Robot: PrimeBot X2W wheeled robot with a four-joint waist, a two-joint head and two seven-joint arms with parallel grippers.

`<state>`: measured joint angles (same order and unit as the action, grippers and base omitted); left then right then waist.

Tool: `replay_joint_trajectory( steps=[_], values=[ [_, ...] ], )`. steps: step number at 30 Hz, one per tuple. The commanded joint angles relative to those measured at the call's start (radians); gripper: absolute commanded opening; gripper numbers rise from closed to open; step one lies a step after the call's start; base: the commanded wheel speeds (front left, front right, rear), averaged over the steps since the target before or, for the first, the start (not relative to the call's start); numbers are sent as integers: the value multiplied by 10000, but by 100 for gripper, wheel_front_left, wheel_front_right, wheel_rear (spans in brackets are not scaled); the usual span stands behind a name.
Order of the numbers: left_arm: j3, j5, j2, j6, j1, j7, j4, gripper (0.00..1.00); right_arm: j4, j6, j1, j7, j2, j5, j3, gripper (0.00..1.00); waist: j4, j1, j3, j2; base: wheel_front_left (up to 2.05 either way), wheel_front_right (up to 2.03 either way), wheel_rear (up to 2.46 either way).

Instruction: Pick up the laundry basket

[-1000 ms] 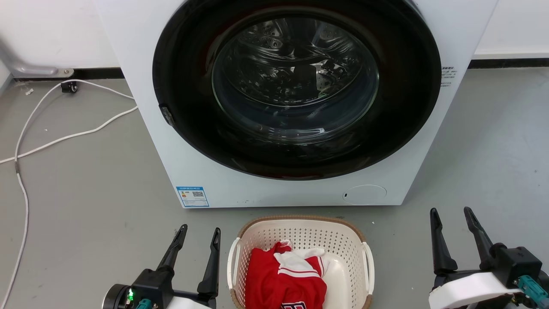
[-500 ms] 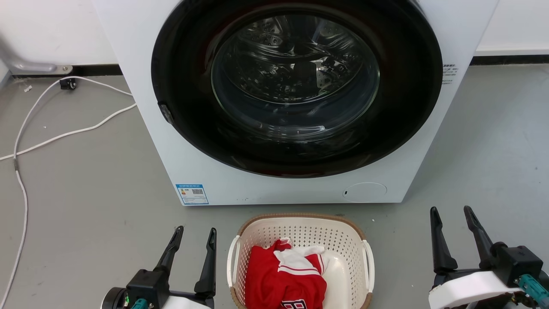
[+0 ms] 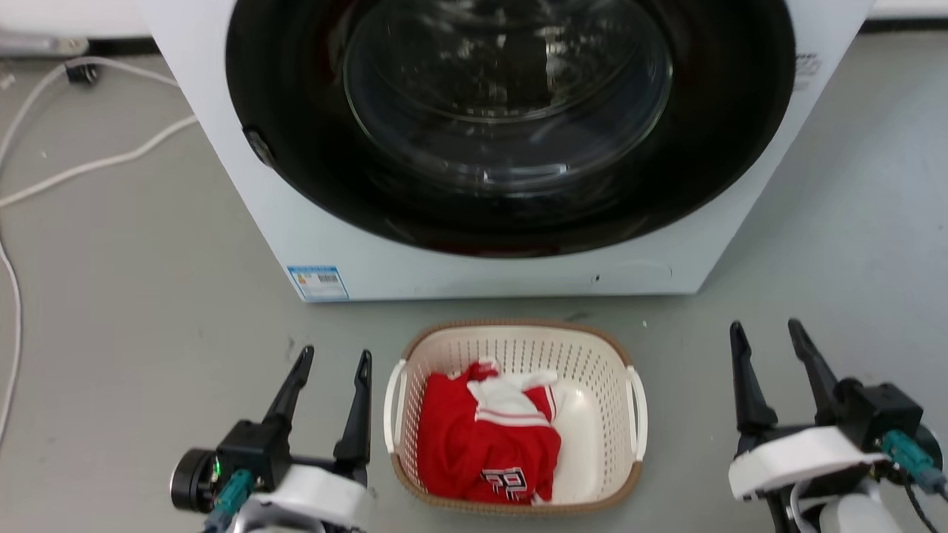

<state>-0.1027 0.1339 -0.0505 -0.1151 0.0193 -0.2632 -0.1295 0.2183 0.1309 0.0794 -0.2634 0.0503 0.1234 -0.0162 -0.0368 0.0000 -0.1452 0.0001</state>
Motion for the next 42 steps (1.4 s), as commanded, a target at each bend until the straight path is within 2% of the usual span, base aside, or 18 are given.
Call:
replay_joint_trajectory(
  steps=[1,8,16,21,22,28,32,36,37,42],
  values=[
    [6,-29,-1,-66,362,-24,-191,100,98,-3,356,-20,-5,-77,9,100,-58,0,-816,-1,0,0,0],
    [-305,137,-464,-147,1986,-24,-1469,100,778,-3,1689,-19,-4,-140,127,100,-156,0,-2691,-1,0,0,0],
    [-1399,588,-1287,-157,4309,-25,-3802,100,2413,-3,3334,467,-4,-237,165,100,-235,0,-4267,-1,0,0,0],
    [-2404,1363,-1695,-157,5757,93,-5338,100,3762,-3,4418,727,-4,-253,98,100,-275,0,-5041,-1,0,0,0],
    [-2404,1363,-1695,-157,5757,93,-5338,100,3762,-3,4418,727,-4,-253,98,100,-275,0,-5041,-1,0,0,0],
    [-3380,2122,-2088,-147,7194,453,-6843,100,5605,-3,5590,890,-5,-10,168,100,-78,0,-5859,-1,0,0,0],
    [-3915,2466,-1932,-149,7769,755,-7779,100,6810,-3,6191,934,1,-10,267,100,38,0,-6069,-1,0,0,0],
    [-4513,3034,-1934,-149,8212,1003,-8293,100,7808,-3,6782,900,-2,16,275,100,113,0,-6254,-1,0,0,0],
    [-5003,3526,-1973,-150,8460,1301,-8511,100,8448,-3,7248,896,1,-41,305,100,117,0,-6394,-1,0,0,0],
    [-5972,4458,-2194,-150,8798,1910,-8476,100,9440,-3,7950,1122,-4,113,446,100,124,0,-6625,-1,0,0,0]
  ],
)
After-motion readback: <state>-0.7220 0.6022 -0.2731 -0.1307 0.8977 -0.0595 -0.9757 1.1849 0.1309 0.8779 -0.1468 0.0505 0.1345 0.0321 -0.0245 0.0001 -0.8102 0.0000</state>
